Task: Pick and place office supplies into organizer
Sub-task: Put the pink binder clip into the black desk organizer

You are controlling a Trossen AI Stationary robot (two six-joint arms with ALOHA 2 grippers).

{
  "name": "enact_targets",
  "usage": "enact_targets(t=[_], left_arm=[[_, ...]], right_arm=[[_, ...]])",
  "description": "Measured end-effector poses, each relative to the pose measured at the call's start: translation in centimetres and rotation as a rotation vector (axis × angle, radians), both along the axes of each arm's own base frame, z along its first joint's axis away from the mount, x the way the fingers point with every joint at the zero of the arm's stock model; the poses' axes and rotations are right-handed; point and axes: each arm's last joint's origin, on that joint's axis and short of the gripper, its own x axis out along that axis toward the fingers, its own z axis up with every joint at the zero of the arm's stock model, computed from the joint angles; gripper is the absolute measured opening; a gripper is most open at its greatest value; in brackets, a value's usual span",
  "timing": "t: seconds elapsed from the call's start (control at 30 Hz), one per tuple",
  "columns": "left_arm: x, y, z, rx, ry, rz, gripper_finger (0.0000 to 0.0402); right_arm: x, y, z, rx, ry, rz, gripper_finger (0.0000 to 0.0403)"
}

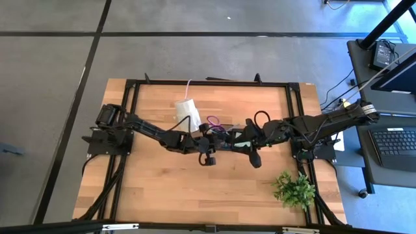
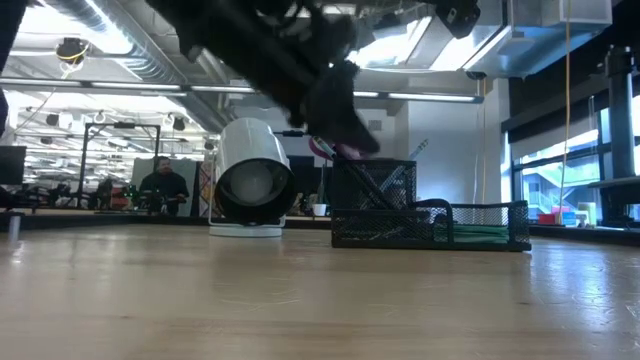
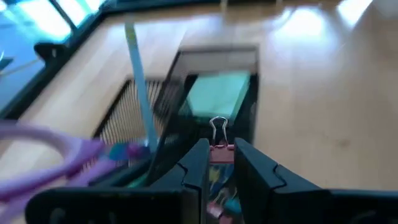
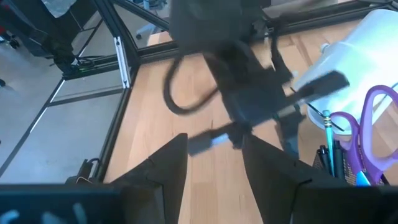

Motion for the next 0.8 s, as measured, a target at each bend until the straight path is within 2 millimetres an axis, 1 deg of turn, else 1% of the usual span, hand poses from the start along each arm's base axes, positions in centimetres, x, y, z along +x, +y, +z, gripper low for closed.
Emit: enact_targets(t=[0.1,0.27,0.37,0.47,0.8], left_arm=[[0.3,0.5,-1.4,0.016,0.034,0.030,0.0054],[0.8,1.0,-3.0,0.023,0.053,0.049,0.0054],[1.1,1.2,-3.6,0.016,0.051,0.057,0.0054],[1.0,1.2,-4.4,0.007,0.088,0.044,0.0054],[1.1,1.1,-4.3,-0.002,0.079,0.035,0.0055]], right_arm=[[0.0,0.0,0.0,0.000,0.001,0.000,0.0157],[0.0,0.0,-0.1,-0.002,0.009,-0.001,0.0157],[0.0,0.0,-0.1,-0.003,0.010,-0.001,0.0157],[0.0,0.0,-0.1,-0.004,0.010,-0.001,0.0157],[0.0,0.0,-0.1,-0.005,0.010,0.000,0.0157]])
